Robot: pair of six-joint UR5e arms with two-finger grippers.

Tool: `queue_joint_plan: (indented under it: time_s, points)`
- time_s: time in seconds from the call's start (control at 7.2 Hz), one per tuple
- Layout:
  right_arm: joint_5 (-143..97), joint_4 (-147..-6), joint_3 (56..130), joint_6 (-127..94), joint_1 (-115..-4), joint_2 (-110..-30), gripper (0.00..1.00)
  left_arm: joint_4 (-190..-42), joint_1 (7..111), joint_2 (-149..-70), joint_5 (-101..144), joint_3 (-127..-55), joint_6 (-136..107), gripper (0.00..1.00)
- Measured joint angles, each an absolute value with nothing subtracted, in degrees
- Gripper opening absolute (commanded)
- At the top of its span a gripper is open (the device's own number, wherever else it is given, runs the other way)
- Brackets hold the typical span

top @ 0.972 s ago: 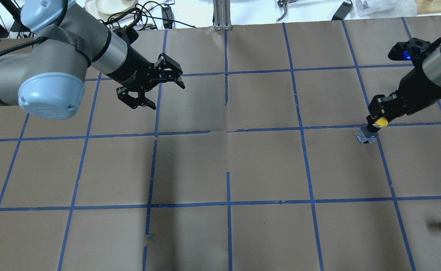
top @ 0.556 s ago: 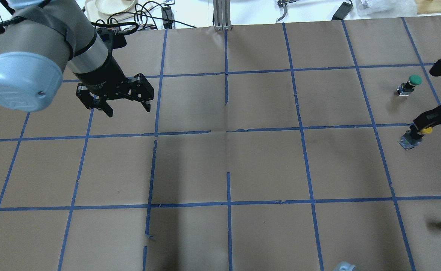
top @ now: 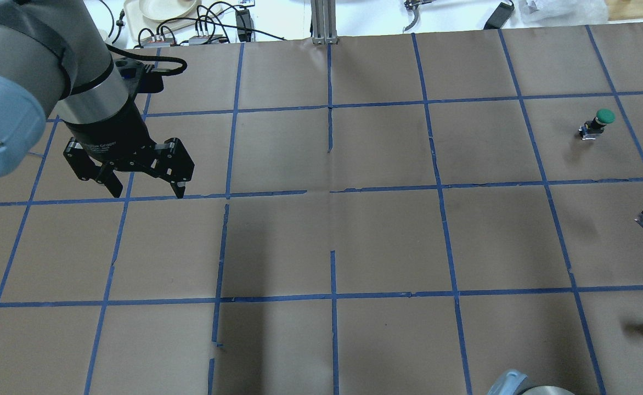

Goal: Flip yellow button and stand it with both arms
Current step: 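Lower the button upright onto the table with the right gripper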

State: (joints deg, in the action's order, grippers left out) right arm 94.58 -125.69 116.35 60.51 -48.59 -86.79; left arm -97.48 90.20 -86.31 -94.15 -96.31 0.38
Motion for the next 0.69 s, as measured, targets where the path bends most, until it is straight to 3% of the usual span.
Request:
queue_joint_plan:
  time_s: [0.69]
  points:
    - [91.55,-128.31,120.12,85.36,-47.89,-88.04,0.07,-97.56,90.01,-85.33,-94.12,-97.23,-0.19,1.0]
